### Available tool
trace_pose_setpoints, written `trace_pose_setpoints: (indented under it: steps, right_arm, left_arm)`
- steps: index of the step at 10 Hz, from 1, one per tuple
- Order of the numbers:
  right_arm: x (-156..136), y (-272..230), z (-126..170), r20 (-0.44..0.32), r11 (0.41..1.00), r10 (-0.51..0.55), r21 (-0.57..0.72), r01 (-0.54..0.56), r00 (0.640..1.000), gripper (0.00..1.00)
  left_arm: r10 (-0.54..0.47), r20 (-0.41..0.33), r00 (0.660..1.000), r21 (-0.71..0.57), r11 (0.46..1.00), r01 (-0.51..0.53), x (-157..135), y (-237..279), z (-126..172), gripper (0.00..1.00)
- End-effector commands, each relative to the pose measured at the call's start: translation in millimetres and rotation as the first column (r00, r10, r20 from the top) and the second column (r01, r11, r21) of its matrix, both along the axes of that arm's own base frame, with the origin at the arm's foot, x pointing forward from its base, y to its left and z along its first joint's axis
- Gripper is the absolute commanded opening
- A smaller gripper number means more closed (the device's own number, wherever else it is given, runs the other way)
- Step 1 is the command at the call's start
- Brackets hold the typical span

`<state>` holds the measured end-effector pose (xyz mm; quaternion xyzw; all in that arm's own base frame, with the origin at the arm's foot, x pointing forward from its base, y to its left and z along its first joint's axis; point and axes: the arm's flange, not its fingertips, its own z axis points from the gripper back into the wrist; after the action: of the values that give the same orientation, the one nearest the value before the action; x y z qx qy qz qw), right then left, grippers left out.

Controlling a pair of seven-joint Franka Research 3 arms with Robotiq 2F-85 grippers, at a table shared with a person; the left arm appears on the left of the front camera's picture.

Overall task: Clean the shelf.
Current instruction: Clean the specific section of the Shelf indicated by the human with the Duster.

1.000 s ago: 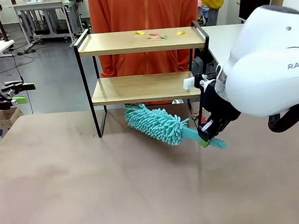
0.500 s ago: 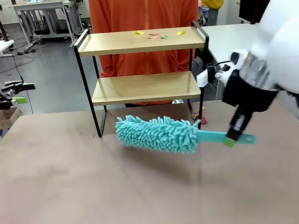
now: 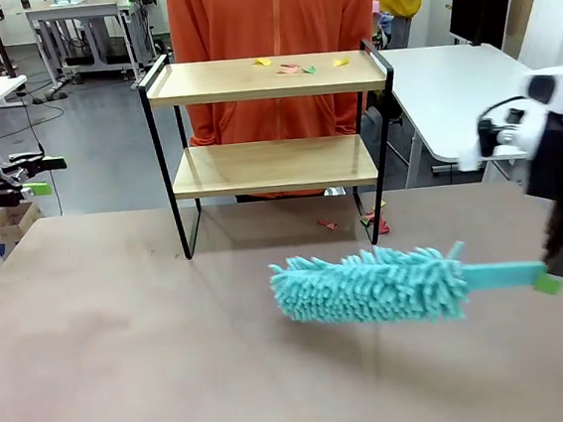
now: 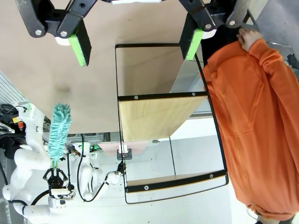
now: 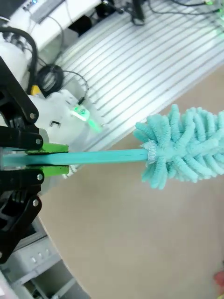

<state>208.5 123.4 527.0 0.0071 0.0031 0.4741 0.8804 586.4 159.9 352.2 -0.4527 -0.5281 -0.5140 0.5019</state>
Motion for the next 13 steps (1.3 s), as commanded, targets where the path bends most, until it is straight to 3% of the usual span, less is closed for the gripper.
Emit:
trace_pose_setpoints:
  steps: [1, 3, 4, 13]
  right_arm:
    - [-64, -53, -112, -0.012, 0.999, 0.049, -0.003, -0.049, 0.999, 0.13]
    - [-56, -47, -110, -0.022, 0.999, 0.036, 0.030, -0.036, 0.999, 0.13]
    - [-17, -15, 5, -0.046, 1.000, 0.012, -0.012, -0.013, 0.999, 0.13]
    - [-17, -15, 5, -0.046, 1.000, 0.012, -0.012, -0.013, 0.999, 0.13]
  left_arm:
    - [-0.001, 0.002, 1.000, 0.001, 1.000, 0.001, -1, 1, 2, 1.00]
    - [-0.001, 0.002, 1.000, 0.001, 1.000, 0.001, -1, 1, 2, 1.00]
    - [-0.001, 0.002, 1.000, 0.001, 1.000, 0.001, -1, 1, 2, 1.00]
    - [-0.001, 0.002, 1.000, 0.001, 1.000, 0.001, -1, 1, 2, 1.00]
